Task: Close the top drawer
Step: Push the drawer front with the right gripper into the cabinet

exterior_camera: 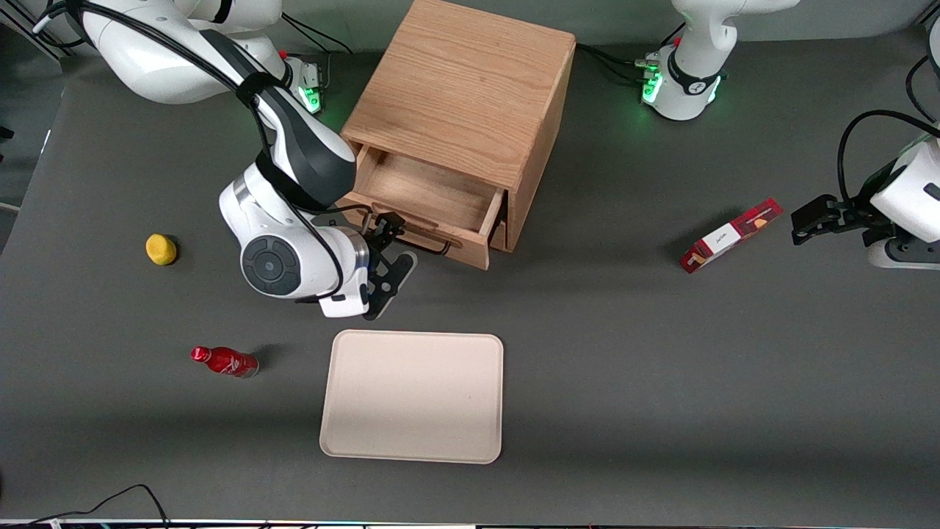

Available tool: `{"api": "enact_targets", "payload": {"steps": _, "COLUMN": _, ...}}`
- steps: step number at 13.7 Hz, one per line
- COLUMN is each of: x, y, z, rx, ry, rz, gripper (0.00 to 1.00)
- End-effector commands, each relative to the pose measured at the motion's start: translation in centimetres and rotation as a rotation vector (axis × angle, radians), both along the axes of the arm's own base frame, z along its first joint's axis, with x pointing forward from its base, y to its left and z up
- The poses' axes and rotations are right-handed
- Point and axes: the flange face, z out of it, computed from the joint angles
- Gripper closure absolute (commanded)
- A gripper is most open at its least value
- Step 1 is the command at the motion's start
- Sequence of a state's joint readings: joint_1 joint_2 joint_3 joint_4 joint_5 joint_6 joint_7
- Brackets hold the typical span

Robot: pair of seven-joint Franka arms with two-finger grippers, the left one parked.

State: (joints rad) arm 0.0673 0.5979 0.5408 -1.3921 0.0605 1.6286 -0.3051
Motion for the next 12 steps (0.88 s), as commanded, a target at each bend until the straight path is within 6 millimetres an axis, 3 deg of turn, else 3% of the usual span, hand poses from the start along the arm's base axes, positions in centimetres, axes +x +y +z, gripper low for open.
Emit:
{"api": "enact_targets", "payload": {"steps": 1, "x": -2.0, "y": 1.0, "z": 0.4, "rx": -0.01, "ry": 0.014, "rz": -0.027, "gripper": 0.0}}
{"api": "enact_targets", "payload": {"steps": 12, "x": -6.8, "y": 3.5, "z": 0.1, "rx": -0.032, "ry": 0.043, "rz": -0.002, "gripper": 0.0}}
